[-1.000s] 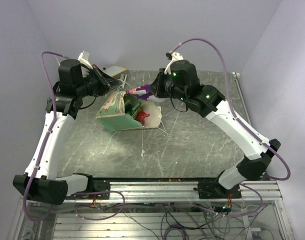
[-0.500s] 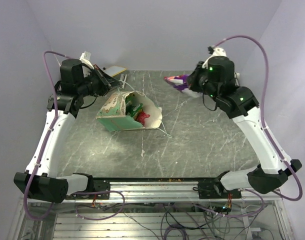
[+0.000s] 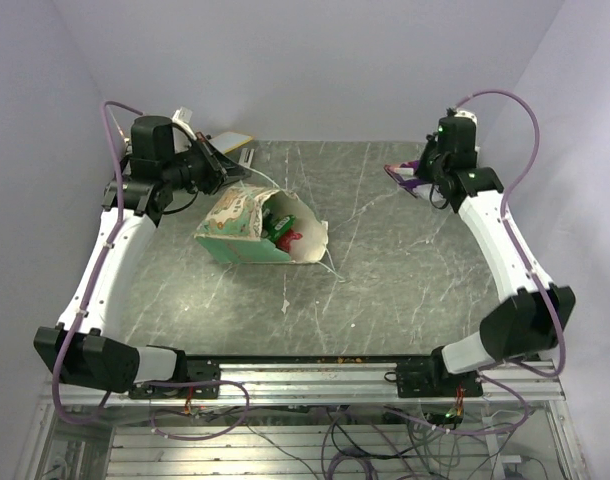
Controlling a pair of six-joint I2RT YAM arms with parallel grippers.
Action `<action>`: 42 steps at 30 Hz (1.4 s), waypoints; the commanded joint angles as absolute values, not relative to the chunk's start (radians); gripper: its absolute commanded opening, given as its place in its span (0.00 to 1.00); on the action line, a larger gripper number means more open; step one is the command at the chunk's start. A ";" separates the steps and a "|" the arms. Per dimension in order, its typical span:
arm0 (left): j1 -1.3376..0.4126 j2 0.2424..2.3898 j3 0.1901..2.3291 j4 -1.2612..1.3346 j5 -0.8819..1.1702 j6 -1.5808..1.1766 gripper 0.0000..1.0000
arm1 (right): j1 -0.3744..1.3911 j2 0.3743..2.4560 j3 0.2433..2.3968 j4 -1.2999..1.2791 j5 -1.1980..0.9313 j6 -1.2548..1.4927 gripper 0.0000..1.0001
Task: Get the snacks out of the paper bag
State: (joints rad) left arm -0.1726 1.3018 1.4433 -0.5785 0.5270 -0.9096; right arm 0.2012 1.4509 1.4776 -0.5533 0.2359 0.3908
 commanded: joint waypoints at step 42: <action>-0.133 1.292 1.428 -0.510 0.617 -0.944 0.07 | 0.092 1.367 1.085 -0.522 -0.407 0.468 0.74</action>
State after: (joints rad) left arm -0.1455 1.3510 1.4727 -0.5289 0.5922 -0.9455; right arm 0.0299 1.3384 1.0203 -0.5617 -0.2829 0.4767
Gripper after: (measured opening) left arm 0.072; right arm 0.756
